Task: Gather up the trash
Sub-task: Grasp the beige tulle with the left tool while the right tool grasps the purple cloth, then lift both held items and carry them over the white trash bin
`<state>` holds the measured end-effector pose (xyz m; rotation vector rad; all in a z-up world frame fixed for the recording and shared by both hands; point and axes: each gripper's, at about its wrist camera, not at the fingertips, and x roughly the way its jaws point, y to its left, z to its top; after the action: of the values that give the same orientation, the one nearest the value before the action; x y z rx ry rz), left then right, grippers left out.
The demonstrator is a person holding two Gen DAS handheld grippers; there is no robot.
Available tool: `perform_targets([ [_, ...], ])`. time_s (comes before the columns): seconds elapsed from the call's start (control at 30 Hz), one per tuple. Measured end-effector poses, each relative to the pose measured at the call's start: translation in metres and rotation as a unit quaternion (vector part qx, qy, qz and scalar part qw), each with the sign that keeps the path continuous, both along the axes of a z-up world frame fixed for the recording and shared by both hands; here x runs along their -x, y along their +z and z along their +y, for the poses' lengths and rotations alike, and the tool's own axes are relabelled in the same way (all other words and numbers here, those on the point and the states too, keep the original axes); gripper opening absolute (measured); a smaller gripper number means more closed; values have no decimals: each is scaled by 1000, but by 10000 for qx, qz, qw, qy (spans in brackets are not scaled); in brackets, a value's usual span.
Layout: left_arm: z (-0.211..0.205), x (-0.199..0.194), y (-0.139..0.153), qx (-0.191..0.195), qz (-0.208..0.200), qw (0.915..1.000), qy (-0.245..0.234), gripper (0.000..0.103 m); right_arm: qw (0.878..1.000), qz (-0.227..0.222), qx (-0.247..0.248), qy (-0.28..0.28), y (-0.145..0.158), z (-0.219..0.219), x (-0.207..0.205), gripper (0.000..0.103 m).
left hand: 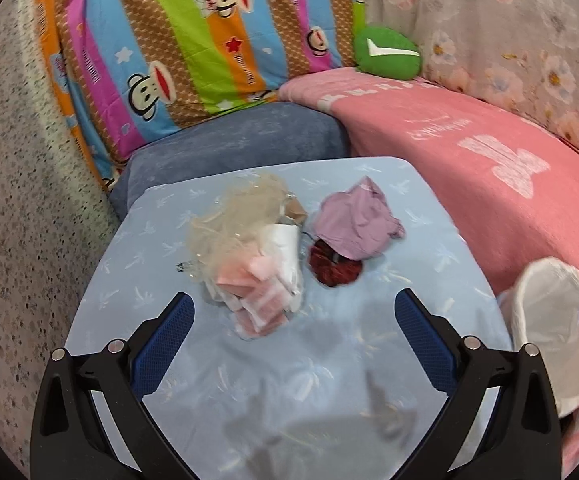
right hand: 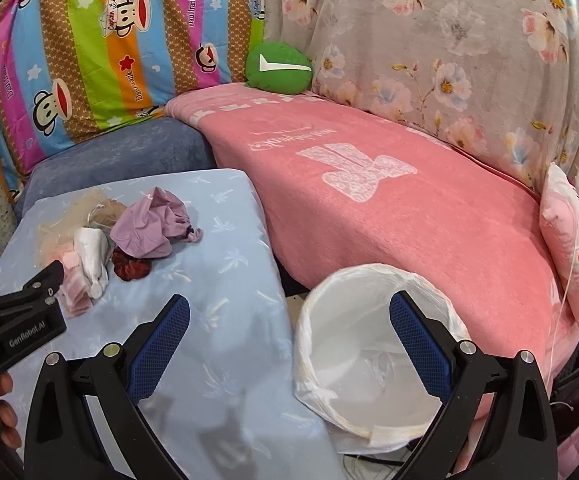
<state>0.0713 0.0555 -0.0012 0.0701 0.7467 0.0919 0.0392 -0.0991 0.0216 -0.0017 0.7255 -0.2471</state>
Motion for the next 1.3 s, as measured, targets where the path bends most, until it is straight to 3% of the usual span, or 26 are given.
perform_targets([
  [0.4,61,-54,-12,49,68,9997,224,96,9984,8,-232,517,-13,54,-81,97],
  [0.67,101,-97,-27,317,190,9992,121,96,9964,174,-506,665,-34,84,-147,96],
  [0.83,122,-126,-43,1042,467,9934,-144,96,9949,322,-630,712,-50,101,-187,89],
  [1.0,126,-145,-54,1449,634,9869,-315,93,9937,513,-686,719,-67,114,-219,79],
  [1.1,123,-156,-61,1664,805,9815,-501,83,9927,674,-713,706,-81,118,-232,68],
  [1.17,118,-162,-66,1784,958,9771,-662,65,9910,793,-804,720,-88,118,-238,58],
  [1.2,118,-166,-68,1803,1025,9757,-706,60,9900,849,-863,728,-92,119,-240,51],
  [1.27,116,-169,-72,1809,1104,9743,-768,37,9886,928,-918,754,-96,119,-241,36],
  [1.3,116,-170,-73,1826,1135,9734,-796,29,9881,957,-920,779,-97,120,-241,25],
])
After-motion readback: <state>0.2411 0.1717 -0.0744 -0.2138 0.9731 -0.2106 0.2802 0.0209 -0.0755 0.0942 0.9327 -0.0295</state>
